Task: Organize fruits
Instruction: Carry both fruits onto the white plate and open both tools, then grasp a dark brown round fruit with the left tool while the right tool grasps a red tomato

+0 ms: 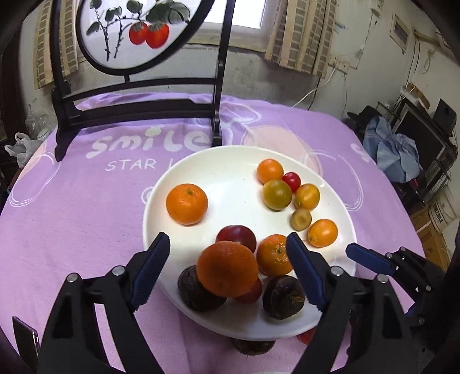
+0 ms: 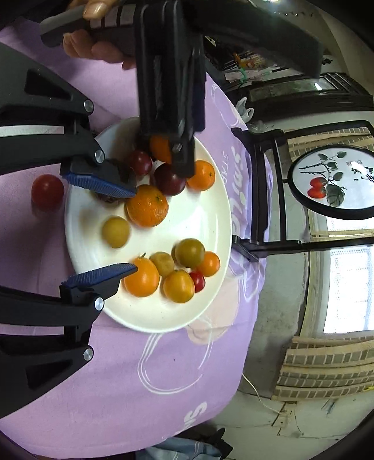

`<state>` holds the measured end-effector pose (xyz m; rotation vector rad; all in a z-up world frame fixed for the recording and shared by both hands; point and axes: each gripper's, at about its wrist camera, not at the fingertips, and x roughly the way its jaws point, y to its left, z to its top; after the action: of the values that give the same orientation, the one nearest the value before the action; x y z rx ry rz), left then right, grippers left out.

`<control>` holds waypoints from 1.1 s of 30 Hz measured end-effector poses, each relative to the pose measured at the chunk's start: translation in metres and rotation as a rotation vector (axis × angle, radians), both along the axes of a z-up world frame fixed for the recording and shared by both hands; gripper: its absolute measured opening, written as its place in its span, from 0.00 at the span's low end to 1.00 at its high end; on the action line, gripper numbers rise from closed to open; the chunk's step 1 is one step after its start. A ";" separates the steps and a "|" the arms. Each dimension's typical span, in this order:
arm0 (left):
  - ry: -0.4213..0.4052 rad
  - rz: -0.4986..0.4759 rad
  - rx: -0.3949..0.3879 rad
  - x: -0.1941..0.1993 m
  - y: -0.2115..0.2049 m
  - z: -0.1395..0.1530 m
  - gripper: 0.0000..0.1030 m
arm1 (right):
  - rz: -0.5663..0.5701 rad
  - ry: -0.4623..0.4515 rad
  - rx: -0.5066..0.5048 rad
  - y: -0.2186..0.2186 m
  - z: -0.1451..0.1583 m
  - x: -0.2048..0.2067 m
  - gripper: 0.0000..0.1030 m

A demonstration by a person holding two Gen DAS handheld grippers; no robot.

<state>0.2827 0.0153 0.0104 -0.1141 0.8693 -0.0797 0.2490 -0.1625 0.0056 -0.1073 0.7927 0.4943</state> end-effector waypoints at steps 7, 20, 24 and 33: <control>-0.015 0.052 -0.049 -0.038 0.019 0.010 0.87 | -0.009 0.000 -0.001 -0.014 0.003 -0.027 0.52; 0.036 0.074 -0.084 -0.111 0.029 -0.021 0.89 | 0.056 0.061 -0.076 0.007 -0.030 -0.077 0.52; 0.042 0.092 -0.059 -0.116 0.034 -0.034 0.89 | 0.063 0.066 -0.112 0.019 -0.036 -0.077 0.52; 0.049 0.066 0.005 -0.113 0.032 -0.046 0.89 | 0.015 0.090 -0.144 0.025 -0.051 -0.055 0.28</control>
<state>0.1694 0.0472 -0.0354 -0.1409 0.9139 -0.0127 0.1939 -0.1373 -0.0456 -0.2261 0.9159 0.4581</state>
